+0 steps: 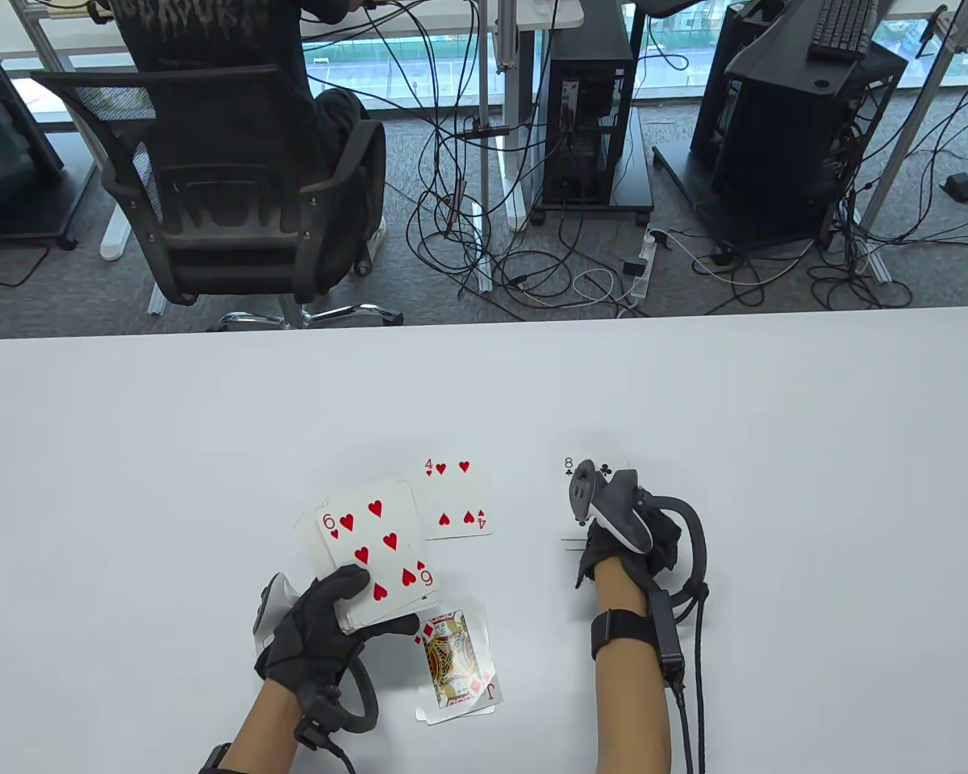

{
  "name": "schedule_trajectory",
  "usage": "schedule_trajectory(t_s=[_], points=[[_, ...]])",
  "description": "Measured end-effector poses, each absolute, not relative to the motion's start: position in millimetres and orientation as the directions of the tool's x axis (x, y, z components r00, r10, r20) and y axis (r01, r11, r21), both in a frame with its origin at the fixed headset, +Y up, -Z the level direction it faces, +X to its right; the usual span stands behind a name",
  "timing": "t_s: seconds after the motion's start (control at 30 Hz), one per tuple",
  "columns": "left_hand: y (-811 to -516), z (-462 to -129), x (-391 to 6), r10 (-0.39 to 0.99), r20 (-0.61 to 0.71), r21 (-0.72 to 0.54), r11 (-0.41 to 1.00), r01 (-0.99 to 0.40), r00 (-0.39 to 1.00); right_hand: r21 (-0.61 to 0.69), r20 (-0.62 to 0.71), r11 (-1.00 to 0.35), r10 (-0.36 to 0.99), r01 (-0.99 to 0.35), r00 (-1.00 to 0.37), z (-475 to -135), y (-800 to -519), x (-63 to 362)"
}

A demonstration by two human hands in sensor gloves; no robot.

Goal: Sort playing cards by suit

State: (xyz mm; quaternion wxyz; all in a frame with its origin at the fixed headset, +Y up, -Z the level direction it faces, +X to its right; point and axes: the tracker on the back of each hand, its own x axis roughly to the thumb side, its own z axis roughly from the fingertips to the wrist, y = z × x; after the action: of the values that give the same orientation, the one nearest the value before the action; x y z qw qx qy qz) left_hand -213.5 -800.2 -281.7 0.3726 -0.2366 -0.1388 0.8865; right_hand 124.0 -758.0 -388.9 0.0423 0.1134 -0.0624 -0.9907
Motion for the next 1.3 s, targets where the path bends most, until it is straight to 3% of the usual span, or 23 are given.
schedule_trajectory(t_s=[0.1,0.27,0.4,0.53,0.67,0.8,1.0,1.2,1.3], points=[[-801,-282,-213,0.725,-0.321,-0.421,-0.685,-0.594,-0.609,0.038,-0.140,-0.999,0.019,-0.025,-0.990,-384,-745,116],[-801,-281,-212,0.726,-0.327,-0.423,-0.685,-0.594,-0.604,-0.075,0.060,-0.940,0.330,-0.334,-0.942,-366,-730,90],[-801,-281,-212,0.726,-0.326,-0.421,-0.685,-0.594,-0.606,-0.040,0.251,-0.795,0.579,-0.605,-0.776,-346,-724,61],[-801,-281,-211,0.726,-0.327,-0.420,-0.685,-0.595,-0.605,0.018,0.404,-0.613,0.727,-0.790,-0.555,-322,-716,33],[-801,-281,-211,0.726,-0.329,-0.421,-0.685,-0.595,-0.603,0.025,0.514,-0.577,0.708,-0.817,-0.484,-304,-710,15],[-802,-281,-211,0.727,-0.330,-0.422,-0.684,-0.595,-0.603,0.046,0.557,-0.704,0.608,-0.709,-0.566,-289,-711,2],[-802,-281,-213,0.738,-0.332,-0.430,-0.672,-0.603,-0.587,-0.036,0.587,-0.754,0.515,-0.656,-0.624,-276,-715,-8],[-801,-280,-211,0.754,-0.331,-0.459,-0.654,-0.602,-0.567,0.045,0.500,-0.602,0.704,-0.797,-0.504,-282,-720,0],[-800,-280,-208,0.750,-0.334,-0.471,-0.657,-0.588,-0.571,0.042,0.501,-0.568,0.724,-0.822,-0.474,-281,-720,6]])
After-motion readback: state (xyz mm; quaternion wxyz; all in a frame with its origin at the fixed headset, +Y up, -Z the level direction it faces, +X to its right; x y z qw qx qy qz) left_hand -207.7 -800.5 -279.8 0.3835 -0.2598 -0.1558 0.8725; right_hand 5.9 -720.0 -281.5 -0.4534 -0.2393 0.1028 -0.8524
